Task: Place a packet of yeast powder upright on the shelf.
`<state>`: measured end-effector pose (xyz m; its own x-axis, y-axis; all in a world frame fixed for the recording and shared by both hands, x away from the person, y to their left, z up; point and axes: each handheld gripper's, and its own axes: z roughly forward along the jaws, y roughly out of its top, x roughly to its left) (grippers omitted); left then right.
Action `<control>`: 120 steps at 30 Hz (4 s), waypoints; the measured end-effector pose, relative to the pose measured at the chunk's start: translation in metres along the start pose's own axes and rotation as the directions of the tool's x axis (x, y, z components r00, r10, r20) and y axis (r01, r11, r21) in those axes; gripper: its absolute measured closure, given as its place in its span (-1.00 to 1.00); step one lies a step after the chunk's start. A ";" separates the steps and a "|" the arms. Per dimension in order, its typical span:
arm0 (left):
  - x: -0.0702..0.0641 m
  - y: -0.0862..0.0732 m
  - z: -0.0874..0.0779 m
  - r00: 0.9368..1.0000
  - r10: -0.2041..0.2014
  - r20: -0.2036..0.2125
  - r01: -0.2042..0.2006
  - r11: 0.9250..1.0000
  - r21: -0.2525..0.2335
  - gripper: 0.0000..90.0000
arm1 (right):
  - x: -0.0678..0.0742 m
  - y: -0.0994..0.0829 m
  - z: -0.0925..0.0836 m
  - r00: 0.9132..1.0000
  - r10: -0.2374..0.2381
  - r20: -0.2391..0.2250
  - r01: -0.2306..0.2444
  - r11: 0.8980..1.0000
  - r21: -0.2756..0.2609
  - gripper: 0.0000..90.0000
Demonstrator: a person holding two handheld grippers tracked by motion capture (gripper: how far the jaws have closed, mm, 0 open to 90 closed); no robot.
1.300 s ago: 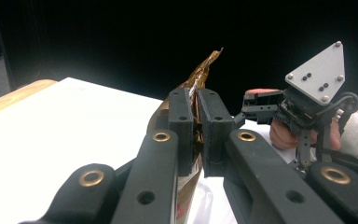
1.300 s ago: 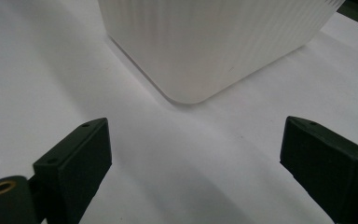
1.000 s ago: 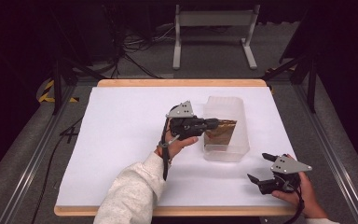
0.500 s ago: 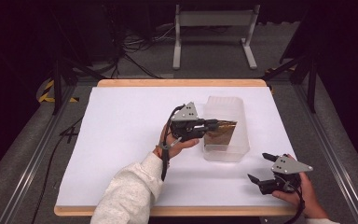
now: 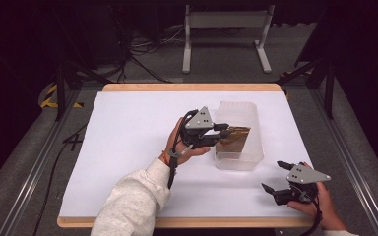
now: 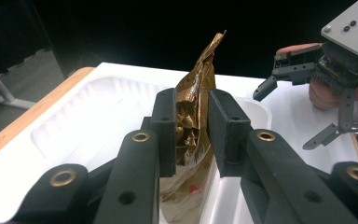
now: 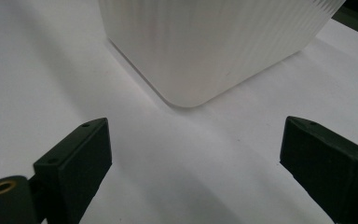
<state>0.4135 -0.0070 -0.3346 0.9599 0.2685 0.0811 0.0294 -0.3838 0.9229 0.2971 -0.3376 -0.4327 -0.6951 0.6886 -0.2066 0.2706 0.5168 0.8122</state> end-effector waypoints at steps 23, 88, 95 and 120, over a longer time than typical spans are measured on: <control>0.001 -0.002 -0.014 0.997 0.025 -0.066 -0.019 0.996 0.092 0.19 | 0.000 0.000 0.000 1.000 0.004 0.000 -0.004 1.000 0.001 -0.79; 0.005 -0.087 -0.068 0.923 0.005 -0.385 0.116 0.950 0.290 -0.83 | 0.003 0.002 0.000 1.000 -0.014 0.006 0.014 1.000 0.001 -0.80; 0.004 -0.098 -0.080 0.925 0.017 -0.379 0.108 0.946 0.306 -0.86 | 0.003 0.002 0.000 1.000 -0.014 0.006 0.014 1.000 0.001 -0.80; -0.011 -0.162 -0.142 0.884 0.037 -0.466 0.142 0.929 0.343 -0.87 | 0.004 0.002 0.001 1.000 -0.017 0.000 0.017 1.000 0.011 -0.80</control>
<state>0.3587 0.1780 -0.4315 0.7193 0.6354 0.2810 0.2597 -0.6210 0.7395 0.2957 -0.3328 -0.4323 -0.6999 0.6793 -0.2205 0.2658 0.5344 0.8024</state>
